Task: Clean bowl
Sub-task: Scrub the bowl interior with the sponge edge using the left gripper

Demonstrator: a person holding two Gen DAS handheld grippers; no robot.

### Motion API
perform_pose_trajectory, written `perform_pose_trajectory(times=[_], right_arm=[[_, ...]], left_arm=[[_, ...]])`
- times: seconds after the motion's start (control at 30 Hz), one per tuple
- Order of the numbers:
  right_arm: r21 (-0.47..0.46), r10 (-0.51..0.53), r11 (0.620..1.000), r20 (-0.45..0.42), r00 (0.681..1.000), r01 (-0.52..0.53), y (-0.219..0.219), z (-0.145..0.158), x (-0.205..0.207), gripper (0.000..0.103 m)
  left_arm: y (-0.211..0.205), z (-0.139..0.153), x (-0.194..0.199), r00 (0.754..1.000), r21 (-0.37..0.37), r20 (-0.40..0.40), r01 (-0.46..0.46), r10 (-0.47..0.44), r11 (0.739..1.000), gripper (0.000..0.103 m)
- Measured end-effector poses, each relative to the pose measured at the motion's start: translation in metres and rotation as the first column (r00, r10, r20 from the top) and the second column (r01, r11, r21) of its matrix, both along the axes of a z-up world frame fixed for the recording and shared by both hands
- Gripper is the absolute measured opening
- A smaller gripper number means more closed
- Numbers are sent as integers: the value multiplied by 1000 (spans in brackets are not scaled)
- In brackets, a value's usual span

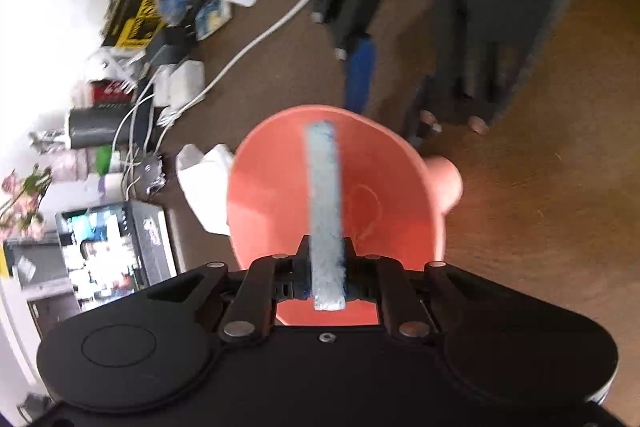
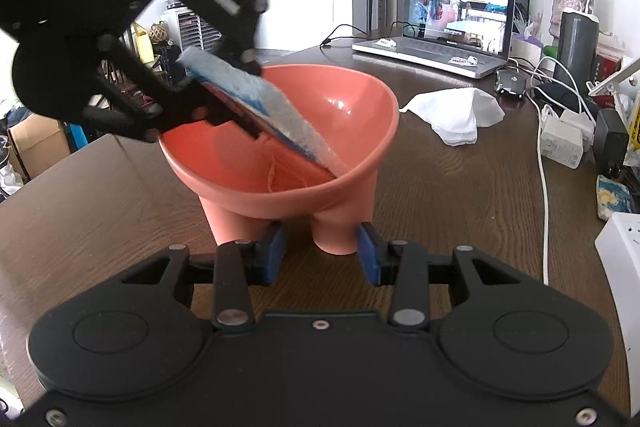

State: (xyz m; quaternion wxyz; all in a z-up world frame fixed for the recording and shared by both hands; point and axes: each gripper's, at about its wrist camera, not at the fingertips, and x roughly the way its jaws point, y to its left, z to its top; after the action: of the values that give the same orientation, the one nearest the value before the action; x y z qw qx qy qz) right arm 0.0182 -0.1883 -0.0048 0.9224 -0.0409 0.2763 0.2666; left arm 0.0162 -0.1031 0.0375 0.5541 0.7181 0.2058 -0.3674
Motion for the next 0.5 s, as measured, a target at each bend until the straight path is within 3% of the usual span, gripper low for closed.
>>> perform_pose_trajectory(times=[0.07,0.1,0.23,0.27,0.3,0.33,0.5], right_arm=[[0,0,1000,1,1000,0,0,0,0,45],[0,0,1000,0,1000,0,0,0,0,45],[2,0,1000,1,1000,0,0,0,-1,45],[2,0,1000,1,1000,0,1,0,-1,45],[2,0,1000,2,1000,0,1,0,-1,45],[3,0,1000,3,1000,0,0,0,-1,45],[6,-1,1000,6,1000,1,0,0,-1,45]], left_arm=[[-4,3,0,1000,-26,2,2,-2,1000,30],[-6,5,1,1000,-35,3,1,-1,999,40],[-14,4,-2,1000,-53,-6,19,-19,998,41],[-15,3,-3,999,-61,6,31,-31,998,39],[-17,2,-5,999,-69,16,37,-36,997,21],[-18,1,-6,999,-77,23,38,-36,996,10],[-14,0,-1,1000,-49,-15,-8,7,999,10]])
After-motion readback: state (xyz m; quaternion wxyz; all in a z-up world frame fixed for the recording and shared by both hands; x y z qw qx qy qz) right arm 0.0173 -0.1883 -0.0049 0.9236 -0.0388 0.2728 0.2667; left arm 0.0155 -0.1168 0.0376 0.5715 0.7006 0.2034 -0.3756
